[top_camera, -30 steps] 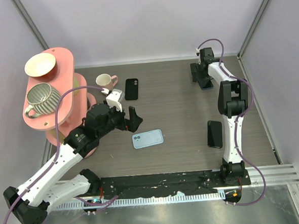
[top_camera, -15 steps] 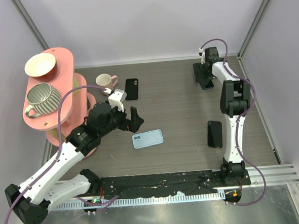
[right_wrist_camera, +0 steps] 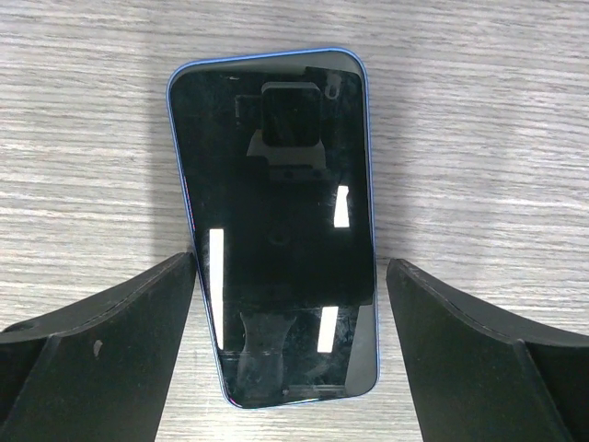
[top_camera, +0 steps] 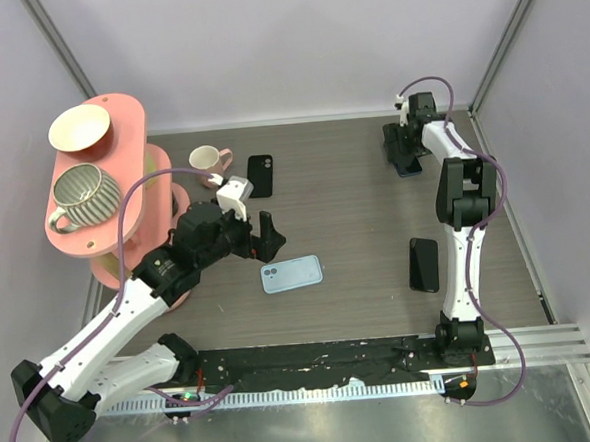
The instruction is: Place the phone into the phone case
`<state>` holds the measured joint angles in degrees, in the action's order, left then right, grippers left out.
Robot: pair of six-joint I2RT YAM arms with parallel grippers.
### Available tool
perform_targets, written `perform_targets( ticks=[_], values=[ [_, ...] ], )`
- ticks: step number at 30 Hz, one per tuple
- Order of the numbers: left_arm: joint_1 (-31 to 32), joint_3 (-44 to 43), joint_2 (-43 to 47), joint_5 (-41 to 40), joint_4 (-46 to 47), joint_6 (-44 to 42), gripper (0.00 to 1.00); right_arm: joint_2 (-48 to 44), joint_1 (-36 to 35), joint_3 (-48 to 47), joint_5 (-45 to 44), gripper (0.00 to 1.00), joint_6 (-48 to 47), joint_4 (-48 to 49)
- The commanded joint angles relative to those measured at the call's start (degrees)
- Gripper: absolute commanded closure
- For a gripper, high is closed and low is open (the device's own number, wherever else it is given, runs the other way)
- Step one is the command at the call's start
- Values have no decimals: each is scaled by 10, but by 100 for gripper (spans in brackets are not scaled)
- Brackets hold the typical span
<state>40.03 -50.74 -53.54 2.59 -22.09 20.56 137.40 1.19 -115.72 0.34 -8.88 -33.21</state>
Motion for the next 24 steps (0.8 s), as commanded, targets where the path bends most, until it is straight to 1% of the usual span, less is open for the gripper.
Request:
perform_targets(
  ticks=[1,5,11,15,17,19,22,23,24],
  values=[
    [-2,-7,-3,20,24,-7,0,17,5,3,9,10,-14,-21],
    [-2,-9,-8,27,24,-4,0,8,12,23,41,12,-10,-14],
    [-2,-5,-6,49,31,-11,0,23,23,14,44,14,1,-28],
    [-3,4,-3,56,43,-25,2,18,25,8,38,23,26,-30],
    [-1,3,-14,62,45,-58,3,6,24,14,34,29,44,-27],
    [4,-8,-25,59,38,-82,4,-7,24,27,27,31,70,-26],
    [18,-30,-53,33,21,-139,7,-45,24,76,29,34,87,-12],
    [29,-36,-60,27,15,-161,8,-59,24,110,33,34,103,-5],
    [38,-42,-79,5,1,-200,8,-71,24,128,34,35,108,13]
  ],
)
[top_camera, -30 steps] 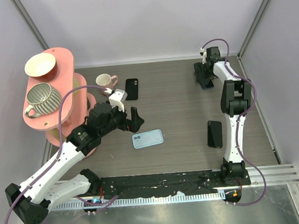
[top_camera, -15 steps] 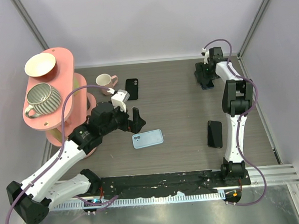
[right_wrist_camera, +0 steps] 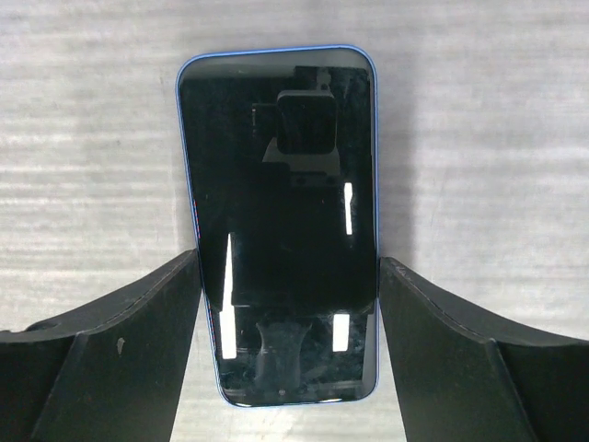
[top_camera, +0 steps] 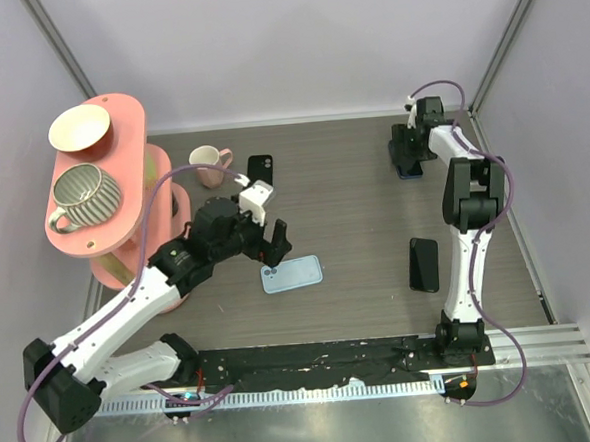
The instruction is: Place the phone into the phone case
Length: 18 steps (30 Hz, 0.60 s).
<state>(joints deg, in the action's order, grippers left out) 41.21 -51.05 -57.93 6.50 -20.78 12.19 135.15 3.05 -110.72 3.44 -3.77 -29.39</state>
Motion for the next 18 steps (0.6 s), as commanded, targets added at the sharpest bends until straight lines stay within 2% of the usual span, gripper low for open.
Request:
perform_targets(
  ticks=[1,4,7,13,18],
  values=[
    [38,-55,-46,-46,-22,-149,8,-71,6,94,-1,35,70,-18],
    [86,-74,-99,-97,-37,-254,9,-102,6,149,-3,36,96,-7],
    [97,-93,-161,-85,-51,-326,7,-130,6,189,23,37,115,3],
    [97,-123,-267,-33,-50,-372,10,-190,6,278,13,38,144,32],
    [96,-128,-355,-31,-40,-402,13,-200,6,289,23,38,152,37]
  ],
)
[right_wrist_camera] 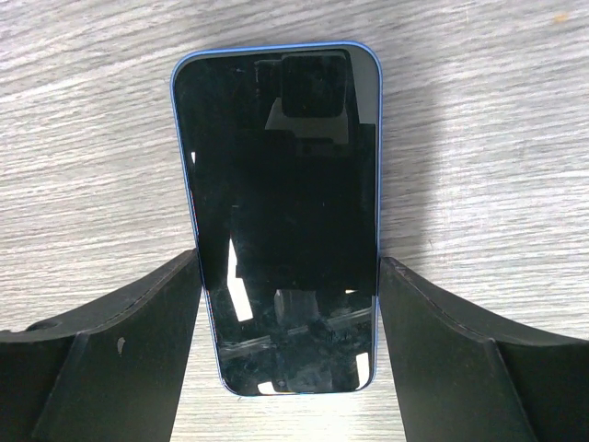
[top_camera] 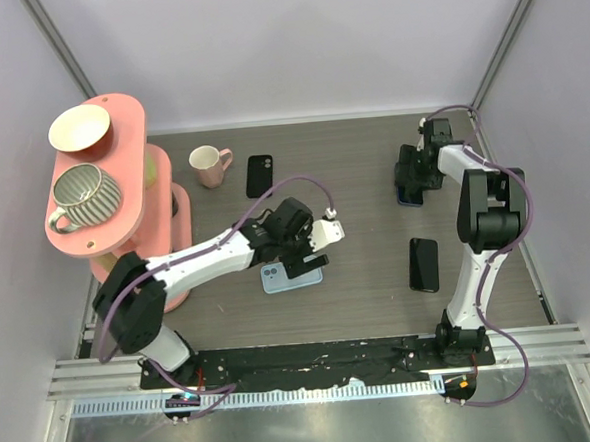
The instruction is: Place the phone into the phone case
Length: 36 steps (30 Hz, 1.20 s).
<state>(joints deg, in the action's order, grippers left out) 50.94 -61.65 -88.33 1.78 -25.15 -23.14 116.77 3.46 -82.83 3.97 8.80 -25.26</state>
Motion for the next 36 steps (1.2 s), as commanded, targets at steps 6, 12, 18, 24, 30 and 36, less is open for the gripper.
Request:
perform_targets(
  ticks=[6,12,18,24,30,36],
  values=[
    [-1,-26,-109,16,26,-45,19,-20,1,26,9,39,28,12],
    [-15,-24,-122,-2,51,-64,16,-23,1,31,9,39,24,17],
    [-49,-39,-124,27,45,-52,15,-20,1,34,5,40,23,22],
    [-93,-94,-158,101,-25,-33,29,-18,1,32,-13,40,17,21],
    [-96,-115,-181,117,-74,-12,42,-17,1,32,-14,40,16,23],
    [-95,-66,-147,118,-42,-16,39,-20,1,29,-15,40,16,23]
  ],
)
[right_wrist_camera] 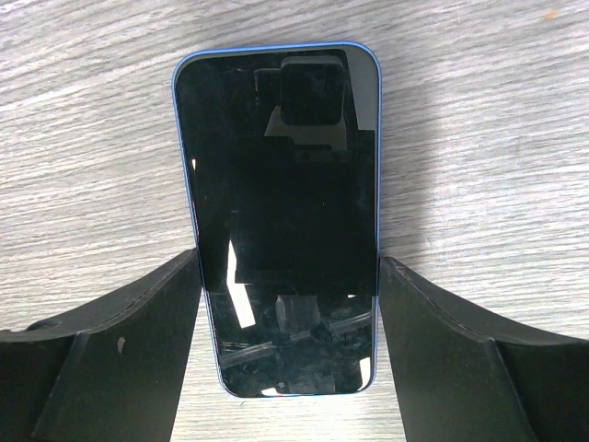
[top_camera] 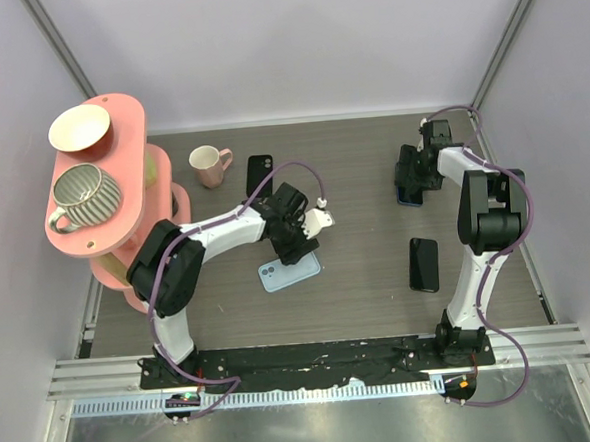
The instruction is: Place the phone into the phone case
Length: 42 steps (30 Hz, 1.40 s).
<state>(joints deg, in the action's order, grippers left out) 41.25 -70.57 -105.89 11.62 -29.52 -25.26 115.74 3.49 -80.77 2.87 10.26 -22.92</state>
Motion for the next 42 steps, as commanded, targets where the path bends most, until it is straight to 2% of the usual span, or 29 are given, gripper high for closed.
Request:
perform_targets(
  ticks=[1,8,11,12,14,15,17,18,23,28,32,34,36,38,39,41,42],
  values=[
    [1,24,30,19,1,5,38,-10,1,11,-3,40,1,1],
    [1,25,16,-16,12,15,43,-15,1,11,-1,41,4,2],
    [1,11,9,-19,6,33,58,-17,1,12,-2,41,4,2],
    [1,7,8,-19,3,41,70,-18,1,12,-2,40,5,2],
    [1,-6,2,-27,-1,62,88,-20,1,11,-3,40,5,2],
    [2,-14,-3,-60,-1,104,100,-21,1,12,-2,41,6,2],
    [1,-44,-12,-101,-16,172,100,-22,1,11,2,41,9,0],
    [1,-55,-28,-107,-27,233,100,-21,1,11,6,41,11,1],
    [11,-131,-88,-86,-118,437,100,-17,-2,4,12,42,20,-11],
    [19,-69,-62,-70,-19,688,100,-19,-14,-5,9,42,23,-23],
    [19,2,-20,-106,59,810,100,-25,-29,-16,4,43,24,-41],
    [23,19,-5,-112,92,843,100,-31,-31,-12,3,43,25,-42],
    [32,15,1,-152,87,861,100,-39,-35,-2,4,43,31,-41],
    [43,1,0,-165,60,870,92,-46,-35,8,5,43,35,-39],
    [45,1,2,-165,57,872,78,-53,-53,17,4,44,38,-40],
    [49,12,20,-161,59,883,64,-59,-61,24,2,45,50,-44],
    [49,18,30,-159,63,888,46,-62,-66,32,4,45,54,-44]
  ],
)
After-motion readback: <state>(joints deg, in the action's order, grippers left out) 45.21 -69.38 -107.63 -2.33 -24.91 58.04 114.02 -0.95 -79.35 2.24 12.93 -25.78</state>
